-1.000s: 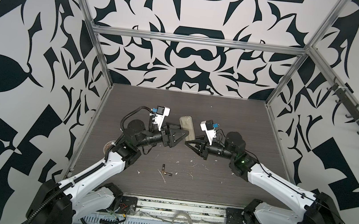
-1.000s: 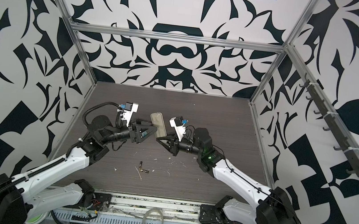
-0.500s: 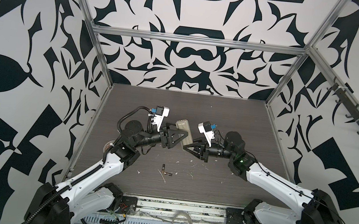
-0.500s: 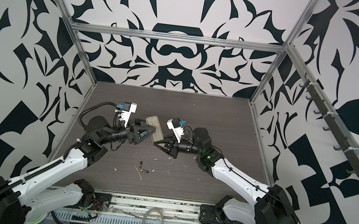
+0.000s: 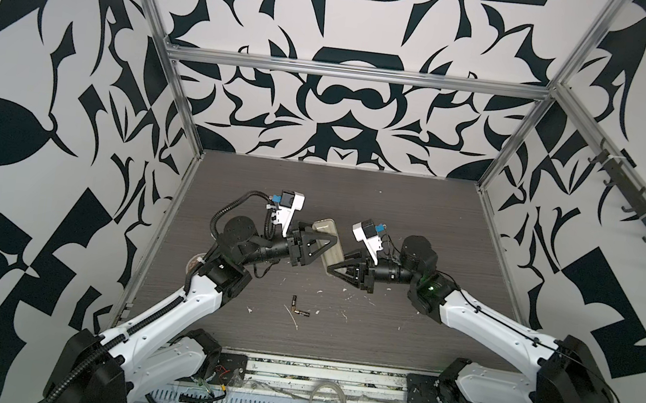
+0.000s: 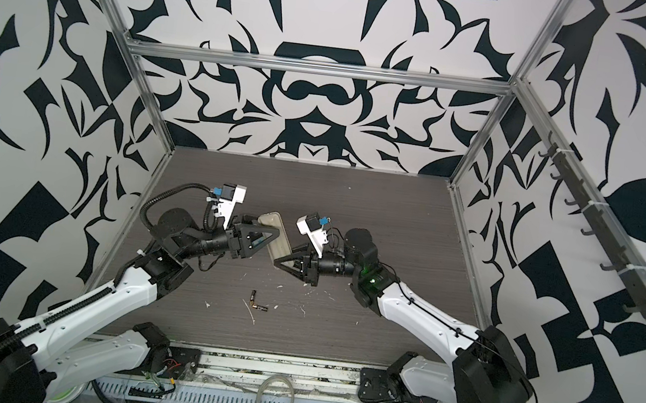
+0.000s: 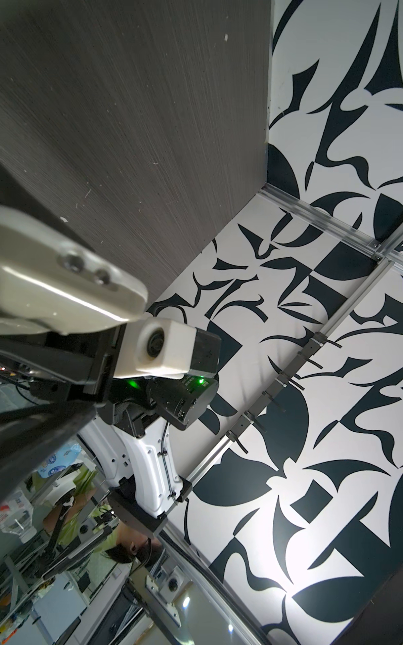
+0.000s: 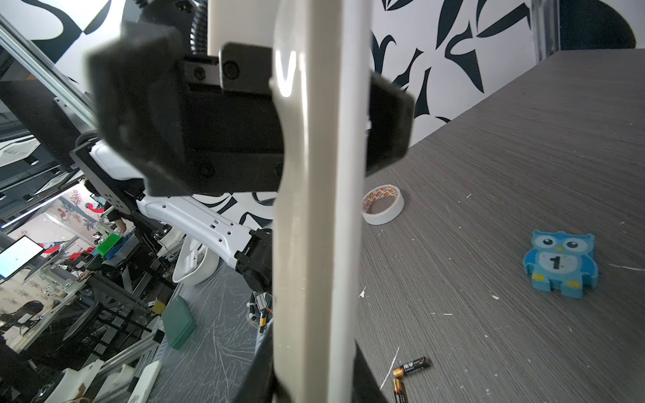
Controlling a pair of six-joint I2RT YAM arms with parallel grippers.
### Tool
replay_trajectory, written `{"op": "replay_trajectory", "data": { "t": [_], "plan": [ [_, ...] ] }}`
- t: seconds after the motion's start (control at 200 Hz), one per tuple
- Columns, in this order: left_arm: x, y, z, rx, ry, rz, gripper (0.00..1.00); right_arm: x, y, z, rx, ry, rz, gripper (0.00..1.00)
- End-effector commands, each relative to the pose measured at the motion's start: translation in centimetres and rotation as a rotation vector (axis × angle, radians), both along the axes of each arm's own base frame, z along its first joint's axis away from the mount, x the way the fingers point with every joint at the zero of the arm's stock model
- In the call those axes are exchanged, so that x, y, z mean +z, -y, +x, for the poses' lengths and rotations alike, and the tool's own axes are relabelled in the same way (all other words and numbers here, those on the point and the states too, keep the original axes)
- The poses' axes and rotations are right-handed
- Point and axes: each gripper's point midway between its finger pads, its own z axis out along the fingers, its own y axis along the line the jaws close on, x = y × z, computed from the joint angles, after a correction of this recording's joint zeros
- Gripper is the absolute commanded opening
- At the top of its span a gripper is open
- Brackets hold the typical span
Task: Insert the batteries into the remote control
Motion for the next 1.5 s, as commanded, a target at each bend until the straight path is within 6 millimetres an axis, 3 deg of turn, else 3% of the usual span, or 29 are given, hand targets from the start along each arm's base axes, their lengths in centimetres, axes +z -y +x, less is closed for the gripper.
{"op": "replay_trajectory", "data": {
  "t": [0.0, 0.385, 0.685, 0.8, 0.935, 1.17, 1.5],
  "plan": [
    [1.2, 0.0, -0.5, -0.018, 0.043, -0.023, 0.62, 2.6, -0.3, 0.2, 0.013, 0.046, 0.058, 0.0],
    [0.8, 0.1, -0.2, -0.015, 0.028, -0.018, 0.34, 2.6, -0.4, 0.2, 0.021, 0.029, 0.051, 0.0],
    [0.5, 0.1, 0.2, 0.005, 0.023, -0.01, 0.21, 2.3, -0.7, 0.4, 0.029, 0.018, 0.033, 0.23],
    [0.3, 0.2, 0.5, 0.007, 0.015, -0.003, 0.18, 2.3, -0.5, 0.5, 0.014, 0.021, 0.028, 0.41],
    [0.0, 0.2, 0.7, 0.021, 0.006, 0.008, 0.14, 2.4, -0.5, 0.6, 0.005, 0.022, 0.017, 0.53],
    [-0.6, -0.1, 1.1, 0.06, -0.008, 0.039, 0.06, 1.9, -0.5, 0.9, -0.012, 0.015, -0.009, 0.6],
    [-2.0, -0.2, 1.8, 0.092, -0.047, 0.094, 0.02, 0.5, -0.1, 1.4, -0.052, 0.04, -0.101, 0.61]
  ]
}}
